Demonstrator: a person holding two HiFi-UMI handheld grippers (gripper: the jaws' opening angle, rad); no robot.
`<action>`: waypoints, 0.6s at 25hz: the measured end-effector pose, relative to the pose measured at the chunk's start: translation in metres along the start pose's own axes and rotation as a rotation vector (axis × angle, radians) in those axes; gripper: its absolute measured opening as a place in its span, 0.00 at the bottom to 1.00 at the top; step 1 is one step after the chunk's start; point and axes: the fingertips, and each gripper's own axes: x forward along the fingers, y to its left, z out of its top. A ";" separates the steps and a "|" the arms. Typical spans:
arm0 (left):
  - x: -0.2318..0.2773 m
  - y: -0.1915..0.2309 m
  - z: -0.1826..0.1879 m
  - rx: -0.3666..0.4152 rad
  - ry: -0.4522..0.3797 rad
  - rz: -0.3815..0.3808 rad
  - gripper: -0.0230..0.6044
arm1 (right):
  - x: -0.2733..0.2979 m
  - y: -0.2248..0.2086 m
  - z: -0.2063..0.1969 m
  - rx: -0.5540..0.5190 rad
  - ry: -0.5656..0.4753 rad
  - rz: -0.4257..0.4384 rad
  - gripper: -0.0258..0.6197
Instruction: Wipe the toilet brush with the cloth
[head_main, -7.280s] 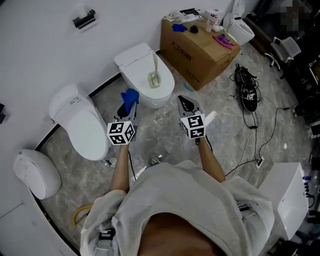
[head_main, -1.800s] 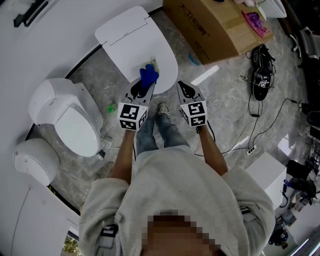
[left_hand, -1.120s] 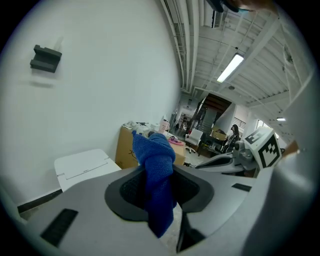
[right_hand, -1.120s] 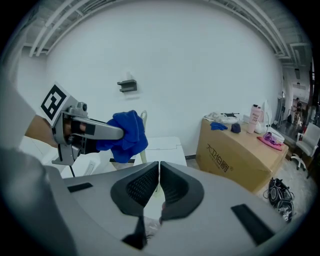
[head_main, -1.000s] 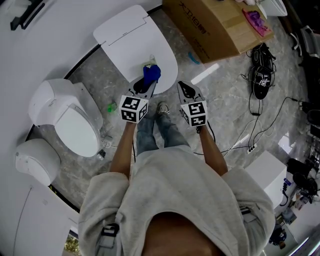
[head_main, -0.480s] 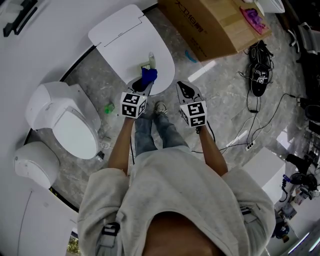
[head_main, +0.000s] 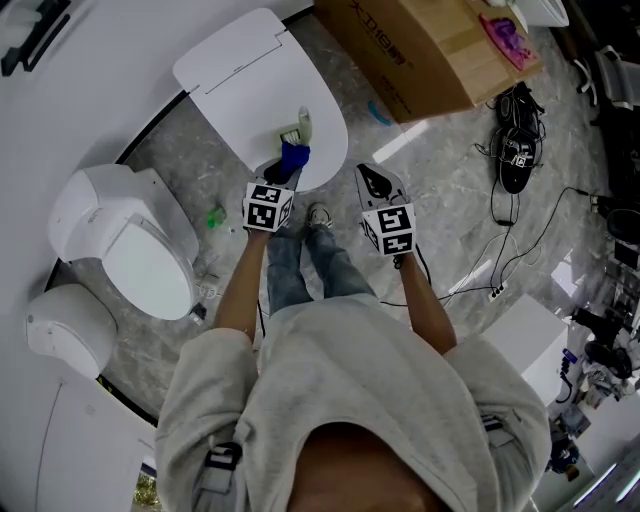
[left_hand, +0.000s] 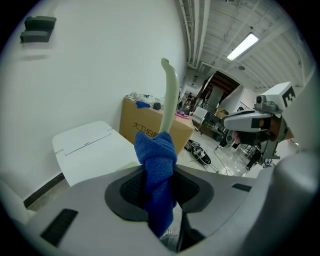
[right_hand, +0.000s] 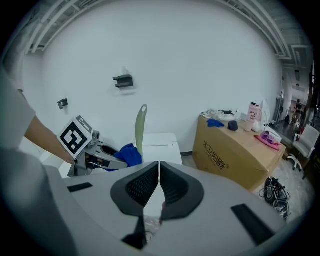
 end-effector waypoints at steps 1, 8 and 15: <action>0.001 0.001 -0.001 -0.002 0.006 -0.001 0.24 | 0.000 0.001 0.000 0.000 0.000 0.001 0.09; -0.004 0.000 -0.011 -0.006 0.018 -0.008 0.24 | 0.000 0.004 0.000 0.000 0.000 0.005 0.09; -0.039 -0.029 0.003 0.025 -0.061 -0.037 0.24 | -0.001 0.006 0.000 0.002 -0.013 0.008 0.09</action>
